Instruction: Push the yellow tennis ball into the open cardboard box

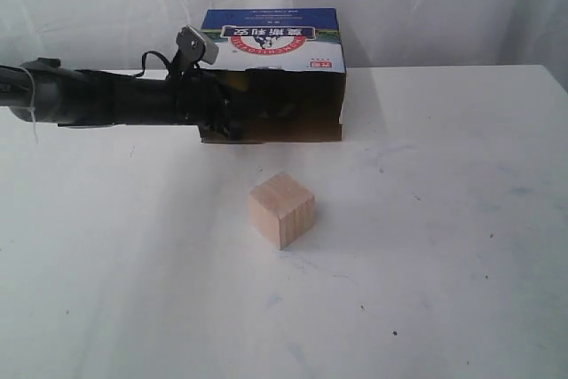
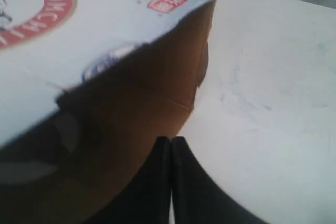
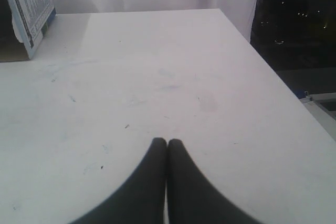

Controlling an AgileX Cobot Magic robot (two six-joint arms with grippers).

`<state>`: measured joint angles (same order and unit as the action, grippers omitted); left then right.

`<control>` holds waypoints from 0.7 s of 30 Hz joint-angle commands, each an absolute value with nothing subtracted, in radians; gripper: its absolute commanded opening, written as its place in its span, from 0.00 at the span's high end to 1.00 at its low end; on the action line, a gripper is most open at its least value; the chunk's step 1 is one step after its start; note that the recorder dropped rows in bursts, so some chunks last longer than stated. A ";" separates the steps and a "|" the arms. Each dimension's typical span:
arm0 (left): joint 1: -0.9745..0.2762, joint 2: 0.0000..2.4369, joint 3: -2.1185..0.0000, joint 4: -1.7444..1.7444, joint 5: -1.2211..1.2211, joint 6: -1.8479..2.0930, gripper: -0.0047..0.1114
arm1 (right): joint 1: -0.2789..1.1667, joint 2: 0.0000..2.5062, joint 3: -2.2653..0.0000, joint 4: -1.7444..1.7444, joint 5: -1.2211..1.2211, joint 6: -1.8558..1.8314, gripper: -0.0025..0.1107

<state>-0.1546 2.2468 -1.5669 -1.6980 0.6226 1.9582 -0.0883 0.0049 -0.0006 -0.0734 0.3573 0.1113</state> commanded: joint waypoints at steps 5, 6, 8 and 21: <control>-0.151 2.116 -1.326 -1.727 0.603 2.112 0.96 | -0.096 0.000 0.000 -0.076 0.351 0.109 0.98; -0.151 2.092 -1.300 -1.727 0.603 2.112 0.96 | -0.096 0.000 0.000 -0.076 0.351 0.109 0.98; -0.151 2.037 -1.254 -1.729 0.579 2.112 0.96 | -0.096 0.000 0.000 -0.076 0.351 0.109 0.98; -0.151 1.567 -0.806 -1.744 0.143 2.006 0.96 | -0.096 0.000 0.000 -0.076 0.351 0.109 0.98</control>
<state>-0.1542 1.6739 -0.8805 -1.7232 0.2400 1.9582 -0.0883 0.0049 -0.0006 -0.0734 0.3573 0.1113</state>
